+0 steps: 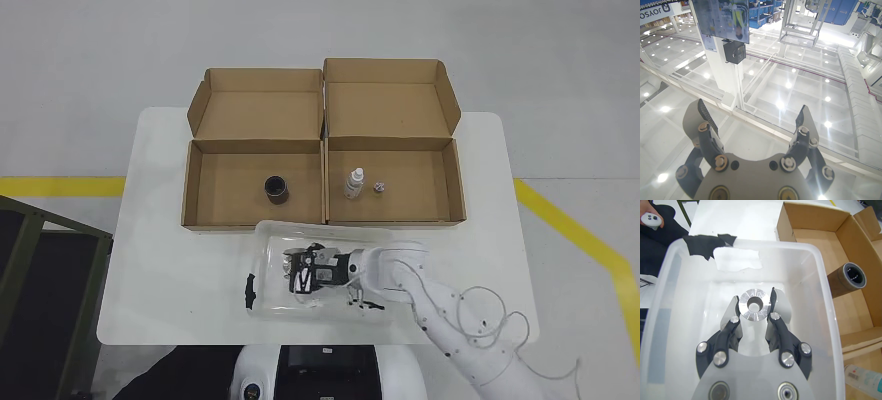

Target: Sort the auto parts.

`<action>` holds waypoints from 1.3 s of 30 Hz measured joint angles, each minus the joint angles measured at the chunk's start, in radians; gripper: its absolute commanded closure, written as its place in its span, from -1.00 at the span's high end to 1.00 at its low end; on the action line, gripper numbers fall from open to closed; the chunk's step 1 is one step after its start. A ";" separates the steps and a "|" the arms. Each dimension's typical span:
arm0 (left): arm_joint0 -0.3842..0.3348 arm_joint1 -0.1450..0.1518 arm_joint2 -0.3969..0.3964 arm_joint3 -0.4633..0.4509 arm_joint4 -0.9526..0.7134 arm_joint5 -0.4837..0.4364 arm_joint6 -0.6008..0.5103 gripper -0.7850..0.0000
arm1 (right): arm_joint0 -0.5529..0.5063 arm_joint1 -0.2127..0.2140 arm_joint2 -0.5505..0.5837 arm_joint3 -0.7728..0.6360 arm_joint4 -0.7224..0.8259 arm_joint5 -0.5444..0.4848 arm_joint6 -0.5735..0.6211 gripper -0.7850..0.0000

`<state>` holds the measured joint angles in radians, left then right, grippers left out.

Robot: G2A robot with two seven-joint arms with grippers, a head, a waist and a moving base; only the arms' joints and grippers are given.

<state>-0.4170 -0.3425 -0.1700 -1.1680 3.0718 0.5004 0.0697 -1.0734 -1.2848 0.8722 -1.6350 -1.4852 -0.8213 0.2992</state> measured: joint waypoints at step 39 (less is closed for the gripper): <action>0.000 0.000 0.000 0.000 0.000 0.000 0.000 1.00 | -0.066 0.036 0.284 -0.356 0.432 0.127 -0.186 -1.00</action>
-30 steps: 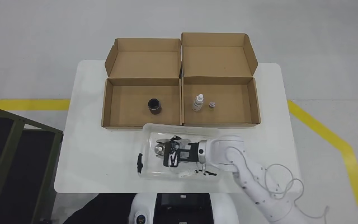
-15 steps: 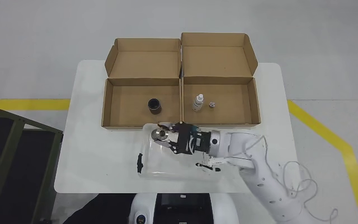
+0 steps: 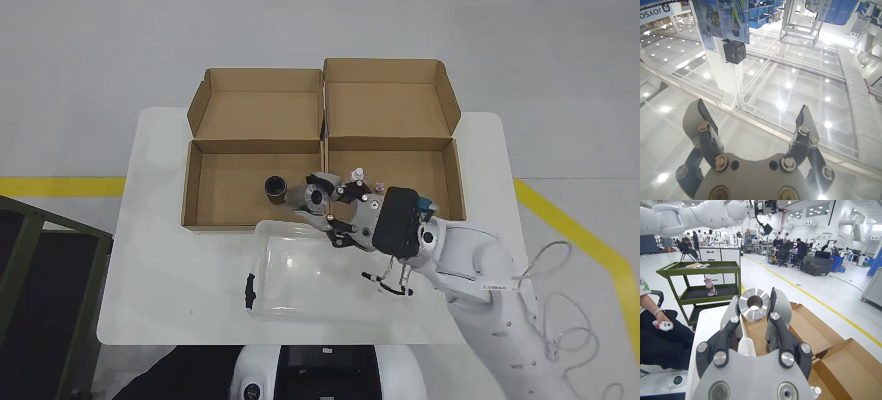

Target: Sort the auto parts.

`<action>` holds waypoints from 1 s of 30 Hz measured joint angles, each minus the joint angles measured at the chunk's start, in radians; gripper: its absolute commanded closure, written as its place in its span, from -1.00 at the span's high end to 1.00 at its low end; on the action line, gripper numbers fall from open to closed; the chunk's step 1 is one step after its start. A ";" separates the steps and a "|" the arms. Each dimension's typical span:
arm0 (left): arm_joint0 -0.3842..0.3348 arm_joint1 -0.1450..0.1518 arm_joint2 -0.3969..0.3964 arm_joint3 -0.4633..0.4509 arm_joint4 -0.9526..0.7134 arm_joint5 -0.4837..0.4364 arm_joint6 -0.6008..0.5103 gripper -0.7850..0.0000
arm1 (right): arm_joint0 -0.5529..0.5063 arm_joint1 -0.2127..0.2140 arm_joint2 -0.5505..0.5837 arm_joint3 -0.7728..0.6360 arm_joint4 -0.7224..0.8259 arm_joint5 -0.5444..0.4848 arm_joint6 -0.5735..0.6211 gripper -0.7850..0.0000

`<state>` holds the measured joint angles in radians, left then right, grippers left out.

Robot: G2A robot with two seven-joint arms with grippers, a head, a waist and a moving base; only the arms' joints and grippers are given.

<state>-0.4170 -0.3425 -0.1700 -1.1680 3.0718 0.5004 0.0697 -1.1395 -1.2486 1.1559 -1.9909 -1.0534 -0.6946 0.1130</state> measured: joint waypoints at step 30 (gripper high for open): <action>0.000 0.000 0.000 0.000 0.000 0.000 0.000 1.00 | -0.026 0.013 0.095 0.000 -0.011 -0.018 -0.171 -1.00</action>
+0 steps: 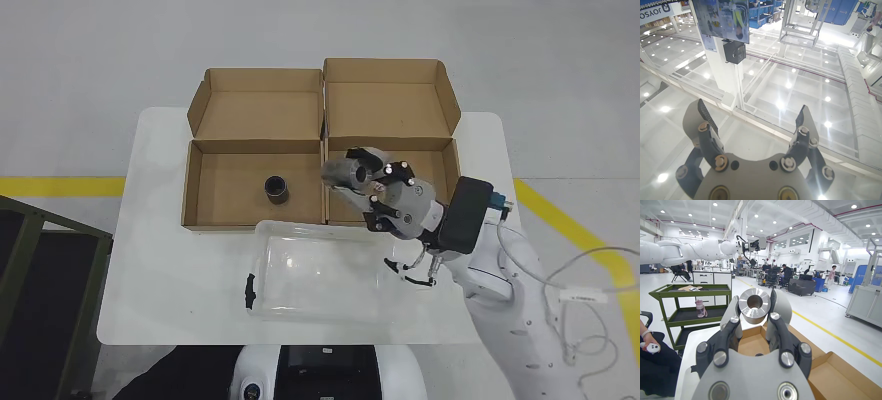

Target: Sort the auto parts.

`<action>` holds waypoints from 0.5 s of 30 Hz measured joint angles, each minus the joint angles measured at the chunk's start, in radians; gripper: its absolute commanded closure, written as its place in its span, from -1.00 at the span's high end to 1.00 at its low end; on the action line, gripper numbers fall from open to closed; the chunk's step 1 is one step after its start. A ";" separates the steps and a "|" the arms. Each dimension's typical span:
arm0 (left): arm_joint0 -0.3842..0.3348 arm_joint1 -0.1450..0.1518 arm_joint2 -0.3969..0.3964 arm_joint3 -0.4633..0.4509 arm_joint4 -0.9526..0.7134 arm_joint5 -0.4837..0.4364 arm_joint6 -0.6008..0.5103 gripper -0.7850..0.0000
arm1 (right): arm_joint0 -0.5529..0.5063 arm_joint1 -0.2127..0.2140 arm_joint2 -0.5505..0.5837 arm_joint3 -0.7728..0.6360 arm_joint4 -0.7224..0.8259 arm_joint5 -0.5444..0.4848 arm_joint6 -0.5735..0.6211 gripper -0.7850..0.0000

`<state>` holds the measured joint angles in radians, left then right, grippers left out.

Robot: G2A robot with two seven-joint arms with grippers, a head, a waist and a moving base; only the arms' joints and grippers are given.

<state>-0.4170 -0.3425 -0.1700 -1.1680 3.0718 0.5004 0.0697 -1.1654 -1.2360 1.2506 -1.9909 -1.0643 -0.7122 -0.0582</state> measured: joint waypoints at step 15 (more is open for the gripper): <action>0.000 0.000 0.000 0.000 0.000 0.000 0.000 1.00 | 0.031 -0.003 -0.090 0.051 -0.129 0.074 0.142 -1.00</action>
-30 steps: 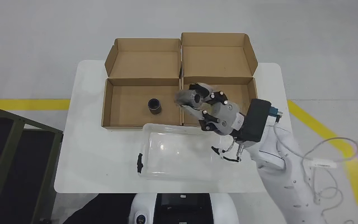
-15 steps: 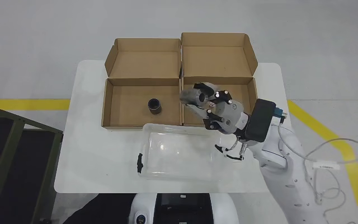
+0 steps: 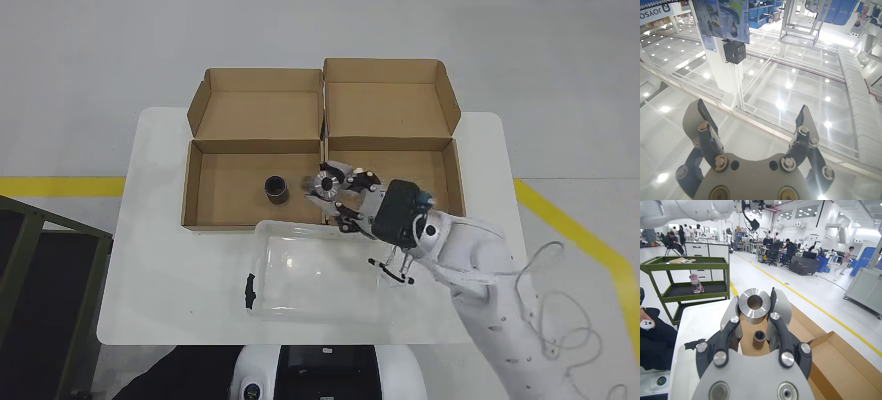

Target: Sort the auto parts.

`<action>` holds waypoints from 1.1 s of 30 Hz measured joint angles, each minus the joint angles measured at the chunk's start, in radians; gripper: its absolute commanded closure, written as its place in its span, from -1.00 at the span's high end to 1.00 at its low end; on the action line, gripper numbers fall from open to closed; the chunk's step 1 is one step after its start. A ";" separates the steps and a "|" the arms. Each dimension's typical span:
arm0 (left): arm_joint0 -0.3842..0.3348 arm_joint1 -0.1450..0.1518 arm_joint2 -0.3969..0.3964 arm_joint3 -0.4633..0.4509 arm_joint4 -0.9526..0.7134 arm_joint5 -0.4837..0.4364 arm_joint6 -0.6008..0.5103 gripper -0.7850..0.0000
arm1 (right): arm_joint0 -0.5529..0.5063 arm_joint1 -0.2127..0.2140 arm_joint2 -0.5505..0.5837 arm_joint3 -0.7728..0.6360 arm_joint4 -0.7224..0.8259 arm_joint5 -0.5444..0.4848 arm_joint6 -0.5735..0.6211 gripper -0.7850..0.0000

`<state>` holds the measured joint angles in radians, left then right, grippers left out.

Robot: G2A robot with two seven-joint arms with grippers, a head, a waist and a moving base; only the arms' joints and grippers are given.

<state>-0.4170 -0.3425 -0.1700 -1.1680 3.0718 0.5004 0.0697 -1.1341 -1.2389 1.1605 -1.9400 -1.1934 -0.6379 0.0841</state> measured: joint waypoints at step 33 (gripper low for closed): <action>0.000 0.000 0.000 0.000 0.000 0.000 0.000 1.00 | 0.290 -0.078 -0.300 0.432 -0.069 0.126 0.260 -1.00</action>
<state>-0.4170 -0.3425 -0.1700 -1.1680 3.0718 0.5004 0.0697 -0.8438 -1.3173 0.8603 -1.5081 -1.2621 -0.5120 0.3437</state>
